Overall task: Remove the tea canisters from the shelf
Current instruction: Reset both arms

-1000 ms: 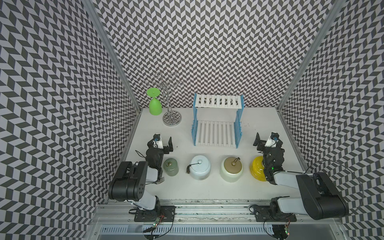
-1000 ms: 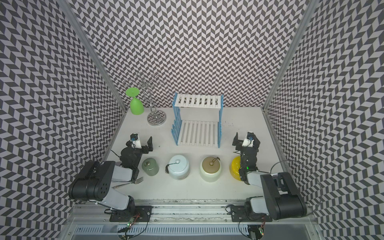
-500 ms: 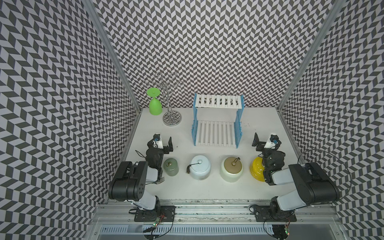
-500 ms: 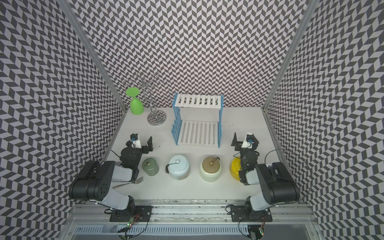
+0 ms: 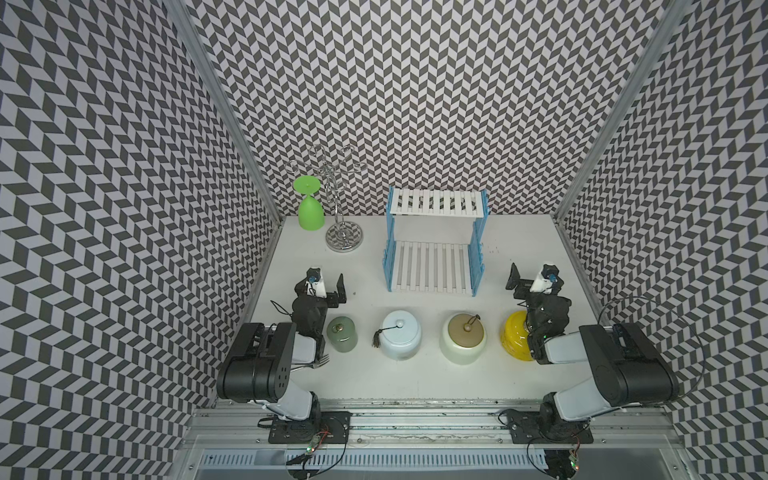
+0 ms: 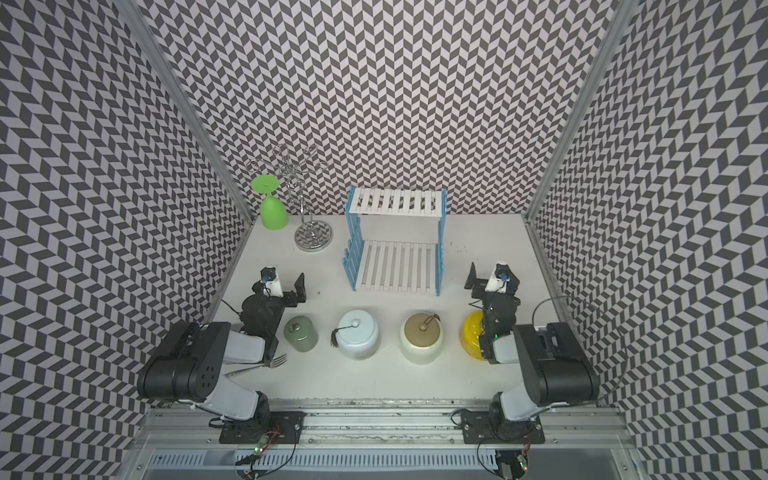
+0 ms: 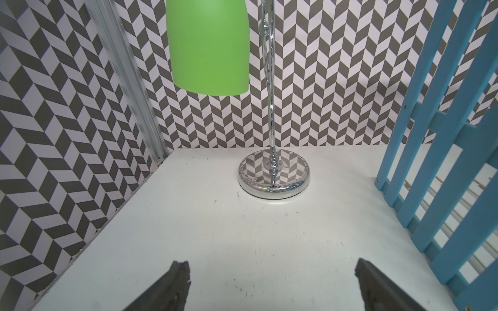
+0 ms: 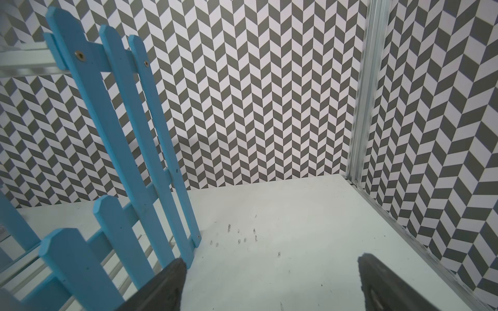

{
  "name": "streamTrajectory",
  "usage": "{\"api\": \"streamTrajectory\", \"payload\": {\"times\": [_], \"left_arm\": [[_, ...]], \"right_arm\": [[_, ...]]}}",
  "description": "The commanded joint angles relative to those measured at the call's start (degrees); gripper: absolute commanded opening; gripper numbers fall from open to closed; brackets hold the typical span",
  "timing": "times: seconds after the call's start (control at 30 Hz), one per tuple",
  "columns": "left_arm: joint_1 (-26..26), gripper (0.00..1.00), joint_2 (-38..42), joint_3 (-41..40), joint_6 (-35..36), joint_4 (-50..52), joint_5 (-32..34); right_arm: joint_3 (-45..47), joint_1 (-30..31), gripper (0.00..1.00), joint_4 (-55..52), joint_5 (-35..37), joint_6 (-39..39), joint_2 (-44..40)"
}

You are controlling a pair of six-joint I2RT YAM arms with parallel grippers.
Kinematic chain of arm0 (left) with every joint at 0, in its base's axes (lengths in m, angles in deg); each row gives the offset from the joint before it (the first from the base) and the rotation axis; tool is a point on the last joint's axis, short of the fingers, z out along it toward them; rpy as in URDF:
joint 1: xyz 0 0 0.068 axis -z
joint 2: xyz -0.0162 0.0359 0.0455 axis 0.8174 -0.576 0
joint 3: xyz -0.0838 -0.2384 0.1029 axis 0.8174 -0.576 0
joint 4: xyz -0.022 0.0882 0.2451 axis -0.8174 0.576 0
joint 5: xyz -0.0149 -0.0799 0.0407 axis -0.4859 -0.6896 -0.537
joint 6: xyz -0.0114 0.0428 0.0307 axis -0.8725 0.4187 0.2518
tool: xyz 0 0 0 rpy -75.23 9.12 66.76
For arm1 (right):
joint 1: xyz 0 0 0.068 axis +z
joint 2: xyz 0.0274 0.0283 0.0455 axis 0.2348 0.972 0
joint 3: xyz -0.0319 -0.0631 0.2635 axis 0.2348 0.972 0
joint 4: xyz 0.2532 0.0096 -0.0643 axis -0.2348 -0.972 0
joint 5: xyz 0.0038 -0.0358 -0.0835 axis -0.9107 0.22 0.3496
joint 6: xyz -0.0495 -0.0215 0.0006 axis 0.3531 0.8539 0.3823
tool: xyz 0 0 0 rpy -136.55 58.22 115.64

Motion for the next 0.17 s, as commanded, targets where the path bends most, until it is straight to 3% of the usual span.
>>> {"api": "streamTrajectory", "payload": {"times": [0.0,0.13], "left_arm": [[-0.2,1.00,0.2,0.7,-0.6,-0.9,0.2],[-0.3,1.00,0.2,0.7,-0.6,-0.9,0.2]], "right_arm": [[1.1,-0.2,1.00,0.6,-0.5,-0.1,1.6],[1.2,-0.2,1.00,0.5,-0.5,-0.1,1.4]]}}
